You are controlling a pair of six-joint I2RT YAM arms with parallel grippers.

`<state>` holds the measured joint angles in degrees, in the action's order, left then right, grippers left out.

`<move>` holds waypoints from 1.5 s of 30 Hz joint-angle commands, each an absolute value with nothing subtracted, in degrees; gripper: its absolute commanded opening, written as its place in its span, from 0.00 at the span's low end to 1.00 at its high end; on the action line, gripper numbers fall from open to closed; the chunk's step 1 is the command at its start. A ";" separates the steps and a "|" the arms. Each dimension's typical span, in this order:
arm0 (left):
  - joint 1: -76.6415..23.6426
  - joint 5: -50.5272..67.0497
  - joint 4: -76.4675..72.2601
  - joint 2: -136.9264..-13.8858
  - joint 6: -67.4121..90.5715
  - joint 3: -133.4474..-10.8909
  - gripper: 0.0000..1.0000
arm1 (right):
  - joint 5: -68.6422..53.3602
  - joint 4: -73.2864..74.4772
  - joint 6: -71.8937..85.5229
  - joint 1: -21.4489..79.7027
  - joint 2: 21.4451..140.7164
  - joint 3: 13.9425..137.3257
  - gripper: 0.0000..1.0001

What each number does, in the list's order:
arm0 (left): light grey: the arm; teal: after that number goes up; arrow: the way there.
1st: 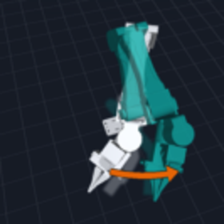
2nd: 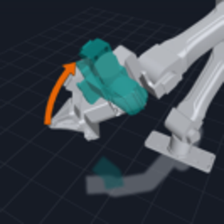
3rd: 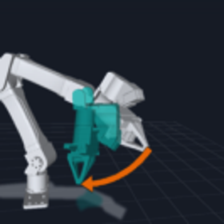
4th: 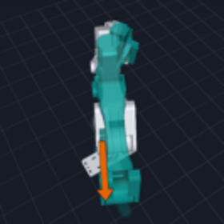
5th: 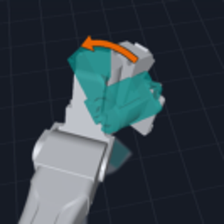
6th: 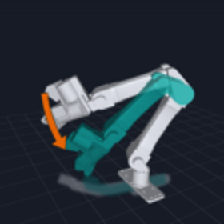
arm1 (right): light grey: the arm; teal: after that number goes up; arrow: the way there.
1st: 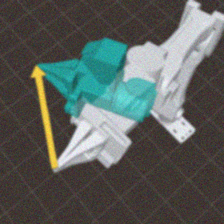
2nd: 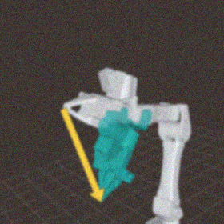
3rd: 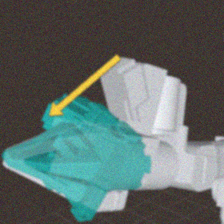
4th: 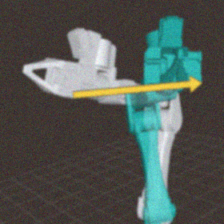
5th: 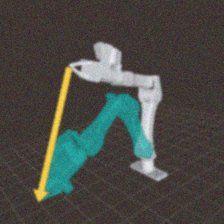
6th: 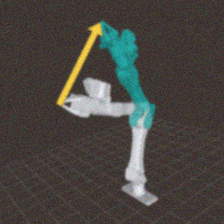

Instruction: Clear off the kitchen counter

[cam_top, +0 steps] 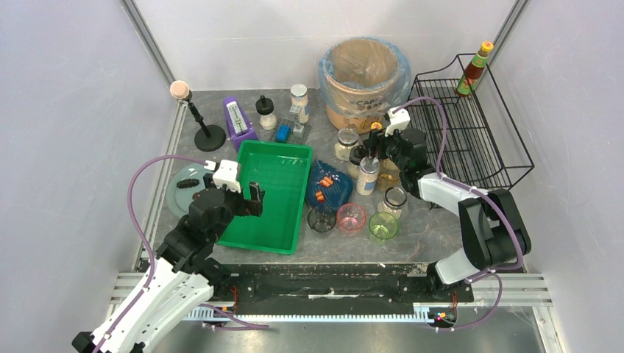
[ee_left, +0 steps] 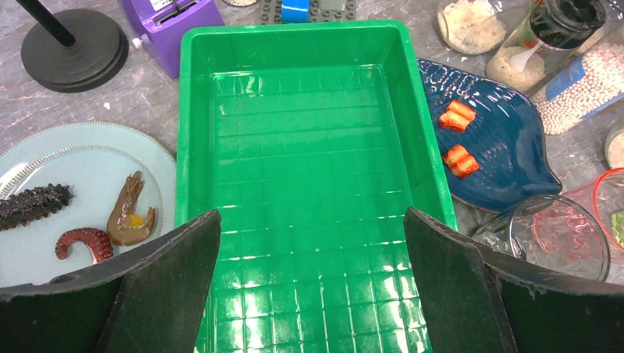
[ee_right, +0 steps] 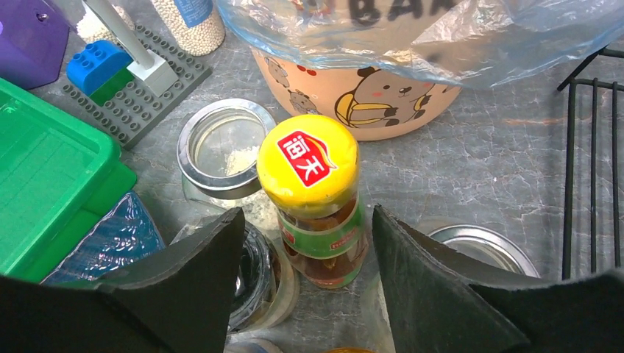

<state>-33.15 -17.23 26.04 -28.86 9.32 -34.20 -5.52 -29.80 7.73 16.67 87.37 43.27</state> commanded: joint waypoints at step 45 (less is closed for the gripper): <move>-33.31 -19.77 23.73 -20.45 6.98 -34.35 1.00 | 6.05 5.01 5.04 6.86 79.53 95.17 0.00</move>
<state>-33.26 -18.04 26.00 -21.39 9.28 -34.20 1.61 8.54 3.29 11.92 81.95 88.25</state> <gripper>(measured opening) 0.994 0.434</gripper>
